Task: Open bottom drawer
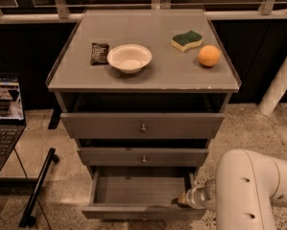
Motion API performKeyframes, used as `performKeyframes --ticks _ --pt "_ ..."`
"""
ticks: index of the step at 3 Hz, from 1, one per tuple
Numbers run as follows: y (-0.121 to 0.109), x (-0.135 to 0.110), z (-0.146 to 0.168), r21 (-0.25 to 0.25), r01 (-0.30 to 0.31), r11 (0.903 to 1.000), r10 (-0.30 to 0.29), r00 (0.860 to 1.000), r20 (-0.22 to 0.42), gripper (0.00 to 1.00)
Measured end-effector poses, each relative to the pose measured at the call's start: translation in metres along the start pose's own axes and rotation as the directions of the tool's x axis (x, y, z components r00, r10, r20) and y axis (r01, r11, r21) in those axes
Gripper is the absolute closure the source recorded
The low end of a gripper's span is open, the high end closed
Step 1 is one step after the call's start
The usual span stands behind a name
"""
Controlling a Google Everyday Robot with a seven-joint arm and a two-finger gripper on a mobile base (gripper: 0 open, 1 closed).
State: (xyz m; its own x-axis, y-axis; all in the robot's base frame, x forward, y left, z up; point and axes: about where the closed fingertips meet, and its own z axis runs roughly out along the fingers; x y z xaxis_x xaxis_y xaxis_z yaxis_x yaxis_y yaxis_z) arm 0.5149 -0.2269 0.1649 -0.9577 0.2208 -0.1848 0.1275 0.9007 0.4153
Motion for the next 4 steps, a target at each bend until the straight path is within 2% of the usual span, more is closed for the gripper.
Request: performKeyframes --ticks 1,2,3,4 --pt "0.000 0.001 -0.001 -0.001 -0.002 1.0000 0.002 1.000 -0.002 1.00" --pt "-0.011 0.027 -0.013 -0.026 -0.032 0.9991 0.031 0.999 -0.041 1.00" --pt "-0.013 0.037 -0.023 -0.057 -0.020 0.9982 0.018 0.999 -0.035 1.00" --pt "-0.008 0.014 -0.036 -0.124 0.048 0.9911 -0.038 0.996 0.084 1.00"
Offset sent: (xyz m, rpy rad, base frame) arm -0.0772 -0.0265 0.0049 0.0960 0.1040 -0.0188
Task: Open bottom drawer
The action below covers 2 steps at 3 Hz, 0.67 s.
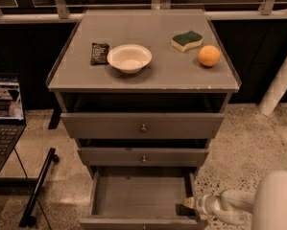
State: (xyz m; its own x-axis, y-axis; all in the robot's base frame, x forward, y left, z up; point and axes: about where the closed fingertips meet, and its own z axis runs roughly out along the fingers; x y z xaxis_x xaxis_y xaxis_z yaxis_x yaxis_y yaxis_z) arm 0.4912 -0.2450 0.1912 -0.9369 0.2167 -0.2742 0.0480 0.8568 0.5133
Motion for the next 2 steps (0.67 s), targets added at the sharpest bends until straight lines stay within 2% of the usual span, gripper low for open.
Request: performKeyframes --ticks 1,2 --pt "0.013 -0.025 -0.024 -0.067 0.080 0.9945 -0.069 0.985 0.159 1.00" --pt "0.025 -0.032 -0.035 -0.107 0.083 0.9908 -0.057 0.973 0.225 1.00"
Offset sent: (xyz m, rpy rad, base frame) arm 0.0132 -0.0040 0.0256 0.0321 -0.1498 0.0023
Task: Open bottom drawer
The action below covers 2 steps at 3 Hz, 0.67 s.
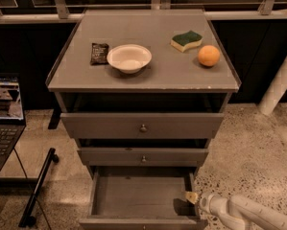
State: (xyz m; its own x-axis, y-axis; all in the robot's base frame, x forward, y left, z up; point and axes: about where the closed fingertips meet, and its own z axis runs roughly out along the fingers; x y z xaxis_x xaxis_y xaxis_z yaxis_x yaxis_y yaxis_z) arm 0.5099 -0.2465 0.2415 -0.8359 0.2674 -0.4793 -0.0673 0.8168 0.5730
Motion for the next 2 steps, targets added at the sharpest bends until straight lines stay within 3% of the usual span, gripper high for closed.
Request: performKeyframes --ticks 1,2 --pt "0.0003 0.0013 0.0023 0.002 -0.006 1.0000 0.006 1.000 -0.009 0.85" --pt "0.0003 0.0013 0.0023 0.002 -0.006 1.0000 0.006 1.000 -0.009 0.64"
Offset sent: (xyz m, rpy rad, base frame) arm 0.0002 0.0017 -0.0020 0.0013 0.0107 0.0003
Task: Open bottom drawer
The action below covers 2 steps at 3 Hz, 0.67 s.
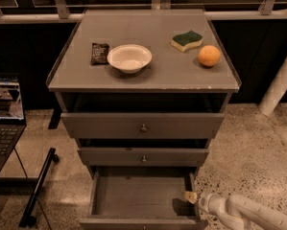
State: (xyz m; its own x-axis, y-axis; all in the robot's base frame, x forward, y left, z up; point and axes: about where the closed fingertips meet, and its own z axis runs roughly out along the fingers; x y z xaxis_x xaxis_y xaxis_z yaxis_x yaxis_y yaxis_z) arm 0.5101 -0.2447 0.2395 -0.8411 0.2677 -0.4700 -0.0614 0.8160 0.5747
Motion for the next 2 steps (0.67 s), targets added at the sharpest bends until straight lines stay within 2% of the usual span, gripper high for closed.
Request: performKeyframes --ticks 2 --pt "0.0000 0.0000 0.0000 0.000 0.000 1.0000 0.000 1.000 0.000 0.17"
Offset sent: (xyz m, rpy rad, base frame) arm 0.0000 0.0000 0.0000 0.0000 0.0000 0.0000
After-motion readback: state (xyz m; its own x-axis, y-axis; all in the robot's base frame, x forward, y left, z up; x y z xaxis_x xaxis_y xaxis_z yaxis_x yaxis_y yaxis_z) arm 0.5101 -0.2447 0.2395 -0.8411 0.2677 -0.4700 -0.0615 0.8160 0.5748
